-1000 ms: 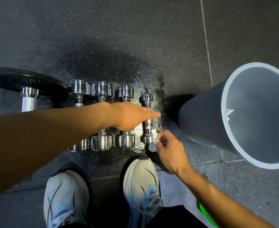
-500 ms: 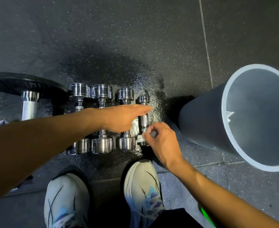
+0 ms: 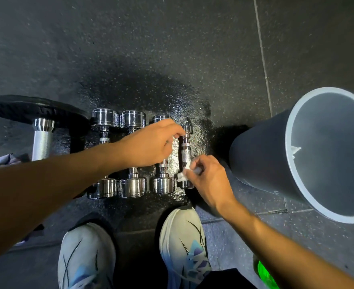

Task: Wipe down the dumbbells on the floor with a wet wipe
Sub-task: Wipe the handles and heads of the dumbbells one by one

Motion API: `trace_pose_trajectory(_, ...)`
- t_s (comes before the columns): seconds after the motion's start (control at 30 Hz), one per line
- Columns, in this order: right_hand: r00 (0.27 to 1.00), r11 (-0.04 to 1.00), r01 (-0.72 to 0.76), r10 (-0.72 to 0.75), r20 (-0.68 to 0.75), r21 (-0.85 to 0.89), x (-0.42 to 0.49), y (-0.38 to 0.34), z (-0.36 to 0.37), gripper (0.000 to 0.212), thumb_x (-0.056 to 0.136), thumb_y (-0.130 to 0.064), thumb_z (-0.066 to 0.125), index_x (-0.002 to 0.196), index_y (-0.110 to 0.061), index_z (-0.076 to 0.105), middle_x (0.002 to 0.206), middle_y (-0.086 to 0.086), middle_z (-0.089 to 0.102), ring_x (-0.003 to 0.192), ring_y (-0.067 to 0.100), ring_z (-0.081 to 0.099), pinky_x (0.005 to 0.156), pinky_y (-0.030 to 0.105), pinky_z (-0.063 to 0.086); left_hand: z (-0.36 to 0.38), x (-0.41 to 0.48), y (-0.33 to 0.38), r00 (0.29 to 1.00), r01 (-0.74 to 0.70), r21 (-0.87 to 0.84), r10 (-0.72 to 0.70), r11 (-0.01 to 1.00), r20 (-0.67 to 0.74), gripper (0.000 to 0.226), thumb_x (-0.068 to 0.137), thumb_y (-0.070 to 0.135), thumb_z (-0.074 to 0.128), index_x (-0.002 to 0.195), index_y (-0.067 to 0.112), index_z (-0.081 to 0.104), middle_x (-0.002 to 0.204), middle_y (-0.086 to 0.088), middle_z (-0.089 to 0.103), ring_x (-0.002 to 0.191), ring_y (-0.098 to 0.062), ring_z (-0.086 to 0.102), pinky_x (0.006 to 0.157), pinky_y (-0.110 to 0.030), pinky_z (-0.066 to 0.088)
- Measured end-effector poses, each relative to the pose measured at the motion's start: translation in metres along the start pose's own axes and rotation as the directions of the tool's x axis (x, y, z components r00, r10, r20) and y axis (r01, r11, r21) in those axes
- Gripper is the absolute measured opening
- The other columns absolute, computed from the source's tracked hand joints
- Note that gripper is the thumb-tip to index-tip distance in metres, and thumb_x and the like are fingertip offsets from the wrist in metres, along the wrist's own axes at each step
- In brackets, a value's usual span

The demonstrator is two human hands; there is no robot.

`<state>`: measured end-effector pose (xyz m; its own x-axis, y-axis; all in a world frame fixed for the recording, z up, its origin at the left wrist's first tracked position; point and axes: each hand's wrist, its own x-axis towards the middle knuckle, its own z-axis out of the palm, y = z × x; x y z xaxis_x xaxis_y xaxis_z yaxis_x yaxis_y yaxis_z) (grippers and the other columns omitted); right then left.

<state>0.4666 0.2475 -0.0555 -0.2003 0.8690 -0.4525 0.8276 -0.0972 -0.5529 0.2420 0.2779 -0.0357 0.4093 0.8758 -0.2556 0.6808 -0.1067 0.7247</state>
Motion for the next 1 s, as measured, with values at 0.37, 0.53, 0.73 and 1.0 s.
trace_pose_trajectory(0.37, 0.983, 0.961, -0.069, 0.111, -0.145, 0.27, 0.053, -0.023, -0.007, 0.029, 0.088, -0.028, 0.081, 0.084, -0.006, 0.063, 0.085, 0.008, 0.072, 0.075, 0.018, 0.067, 0.072, 0.028, 0.057, 0.009, -0.017, 0.009, 0.991, 0.122, 0.066, -0.118, 0.99, -0.058, 0.02, 0.1, 0.028, 0.059, 0.086, 0.024, 0.045, 0.078, 0.007, 0.052, 0.067, -0.014, 0.052, 0.057, -0.03, 0.045)
trace_pose_trajectory(0.53, 0.998, 0.994, -0.065, 0.064, 0.012, 0.083, 0.008, -0.01, -0.006, 0.026, 0.089, -0.027, 0.079, 0.08, -0.008, 0.064, 0.09, 0.008, 0.067, 0.075, 0.013, 0.063, 0.066, 0.005, 0.044, 0.003, -0.025, 0.002, 0.979, 0.202, 0.168, -0.196, 0.965, -0.052, 0.026, 0.098, 0.024, 0.051, 0.076, 0.023, 0.038, 0.065, 0.001, 0.053, 0.052, -0.015, 0.044, 0.048, -0.03, 0.035)
trace_pose_trajectory(0.73, 0.995, 0.973, -0.056, 0.072, -0.067, 0.223, 0.039, -0.023, -0.01, 0.027, 0.088, -0.023, 0.08, 0.086, -0.001, 0.065, 0.088, 0.011, 0.073, 0.065, 0.0, 0.057, 0.064, 0.014, 0.05, -0.003, -0.025, -0.007, 0.935, 0.352, 0.076, -0.346, 0.933, -0.074, 0.041, 0.095, 0.027, 0.051, 0.058, 0.015, 0.038, 0.055, 0.001, 0.04, 0.053, -0.017, 0.037, 0.051, -0.03, 0.033)
trace_pose_trajectory(1.0, 1.0, 1.0, -0.026, 0.025, 0.016, 0.018, 0.02, -0.017, -0.003, 0.026, 0.092, -0.036, 0.074, 0.085, -0.014, 0.062, 0.093, 0.006, 0.065, 0.078, 0.015, 0.061, 0.068, 0.019, 0.049, 0.001, -0.036, -0.02, 0.916, 0.395, -0.061, -0.398, 0.917, -0.048, 0.051, 0.099, 0.035, 0.046, 0.052, 0.018, 0.038, 0.049, 0.002, 0.037, 0.047, -0.016, 0.031, 0.052, -0.029, 0.035)
